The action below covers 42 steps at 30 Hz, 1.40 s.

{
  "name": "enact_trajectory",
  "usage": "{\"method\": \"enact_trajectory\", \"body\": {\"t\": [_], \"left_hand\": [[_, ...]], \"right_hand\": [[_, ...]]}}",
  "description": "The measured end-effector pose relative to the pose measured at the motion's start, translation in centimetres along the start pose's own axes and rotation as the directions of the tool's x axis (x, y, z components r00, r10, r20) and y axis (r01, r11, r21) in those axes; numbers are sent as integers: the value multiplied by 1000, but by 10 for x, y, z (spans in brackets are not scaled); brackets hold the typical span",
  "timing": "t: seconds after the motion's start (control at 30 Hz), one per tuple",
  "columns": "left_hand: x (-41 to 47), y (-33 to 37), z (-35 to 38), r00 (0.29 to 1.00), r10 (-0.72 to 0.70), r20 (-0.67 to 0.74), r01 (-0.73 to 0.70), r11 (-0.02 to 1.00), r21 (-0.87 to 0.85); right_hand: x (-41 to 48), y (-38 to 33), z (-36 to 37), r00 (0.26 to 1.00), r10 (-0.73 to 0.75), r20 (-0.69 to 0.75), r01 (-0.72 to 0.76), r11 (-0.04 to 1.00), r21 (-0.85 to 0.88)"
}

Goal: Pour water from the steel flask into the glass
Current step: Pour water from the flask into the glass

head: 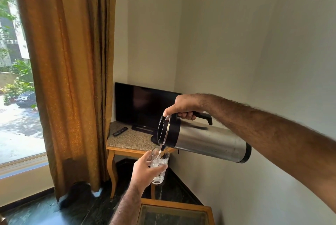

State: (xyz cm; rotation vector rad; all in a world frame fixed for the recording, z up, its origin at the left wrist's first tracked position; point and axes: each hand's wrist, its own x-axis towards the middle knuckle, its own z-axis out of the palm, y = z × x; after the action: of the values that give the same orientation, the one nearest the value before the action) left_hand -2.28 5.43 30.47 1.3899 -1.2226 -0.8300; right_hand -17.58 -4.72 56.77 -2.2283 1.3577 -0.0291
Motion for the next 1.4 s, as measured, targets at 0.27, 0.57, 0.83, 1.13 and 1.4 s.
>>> {"method": "enact_trajectory", "body": {"t": [0.27, 0.57, 0.83, 1.13, 1.4], "left_hand": [[2, 4, 0, 1000, -15, 3, 15, 1000, 9], [10, 3, 2, 1000, -21, -6, 21, 1000, 18], [10, 10, 5, 1000, -22, 11, 21, 1000, 23], [10, 15, 4, 1000, -26, 6, 26, 1000, -12], [15, 14, 6, 1000, -23, 18, 24, 999, -26]], "right_hand": [[3, 6, -1, 1000, -4, -3, 4, 1000, 28], [10, 12, -2, 1000, 2, 0, -2, 999, 39], [15, 15, -4, 1000, -1, 4, 1, 999, 34], [20, 19, -3, 1000, 31, -3, -31, 998, 55], [23, 26, -2, 1000, 7, -4, -6, 998, 70]]}}
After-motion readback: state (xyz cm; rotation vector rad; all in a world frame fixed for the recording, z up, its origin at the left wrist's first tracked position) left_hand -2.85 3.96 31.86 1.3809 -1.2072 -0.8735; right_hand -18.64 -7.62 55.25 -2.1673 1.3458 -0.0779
